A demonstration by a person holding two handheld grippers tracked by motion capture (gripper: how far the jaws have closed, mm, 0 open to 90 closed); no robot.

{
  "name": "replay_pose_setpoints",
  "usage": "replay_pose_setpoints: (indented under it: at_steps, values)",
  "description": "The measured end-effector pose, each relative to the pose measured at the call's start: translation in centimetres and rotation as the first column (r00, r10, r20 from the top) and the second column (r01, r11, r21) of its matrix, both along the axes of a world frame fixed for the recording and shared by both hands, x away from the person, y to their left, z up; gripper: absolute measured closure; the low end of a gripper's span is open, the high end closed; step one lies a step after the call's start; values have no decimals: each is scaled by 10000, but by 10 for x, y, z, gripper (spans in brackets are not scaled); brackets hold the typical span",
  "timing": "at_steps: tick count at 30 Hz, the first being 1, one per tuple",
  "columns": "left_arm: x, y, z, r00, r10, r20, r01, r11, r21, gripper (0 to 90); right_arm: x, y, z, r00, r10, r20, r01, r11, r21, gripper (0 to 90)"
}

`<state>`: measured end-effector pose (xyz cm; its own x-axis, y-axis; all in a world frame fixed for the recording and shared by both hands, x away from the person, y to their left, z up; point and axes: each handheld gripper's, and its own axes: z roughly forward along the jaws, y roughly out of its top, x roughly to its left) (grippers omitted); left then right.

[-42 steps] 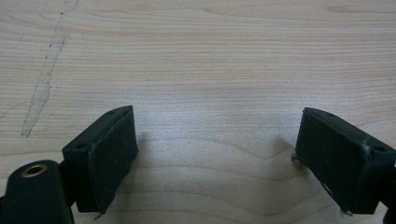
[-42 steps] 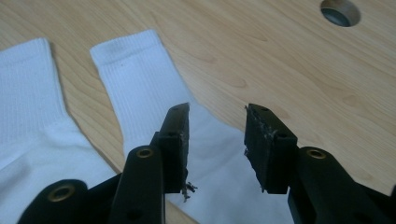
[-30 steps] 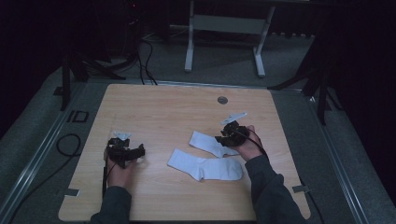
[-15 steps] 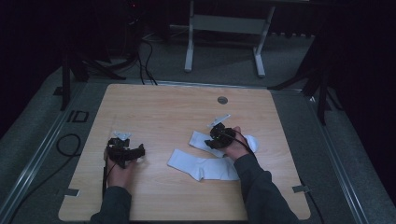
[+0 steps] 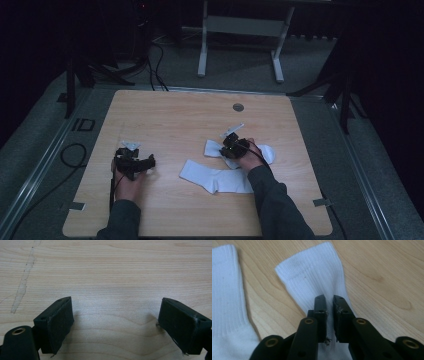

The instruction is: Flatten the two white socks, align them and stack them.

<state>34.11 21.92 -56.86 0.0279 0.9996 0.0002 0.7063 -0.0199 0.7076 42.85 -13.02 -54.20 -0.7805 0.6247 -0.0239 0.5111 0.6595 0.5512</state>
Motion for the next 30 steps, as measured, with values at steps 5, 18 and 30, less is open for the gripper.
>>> replay_pose_setpoints:
  at_steps: [5, 18, 30]
  values:
    - [0, 0, 0, 10000, -8, 0, 8, 10000, -3, 126, 0, -4, 3, 10000, -60, 23, 60, 10000, 56, 837]
    - [0, 0, 0, 10000, -9, 0, 9, 10000, 0, 126, -15, -43, 64, 9955, -308, 894, 198, 9923, 1221, 837]
    - [0, 0, 0, 10000, -1, 22, 1, 10000, -4, 126, -35, -66, 108, 9822, -390, 1839, 81, 9862, 1655, 836]
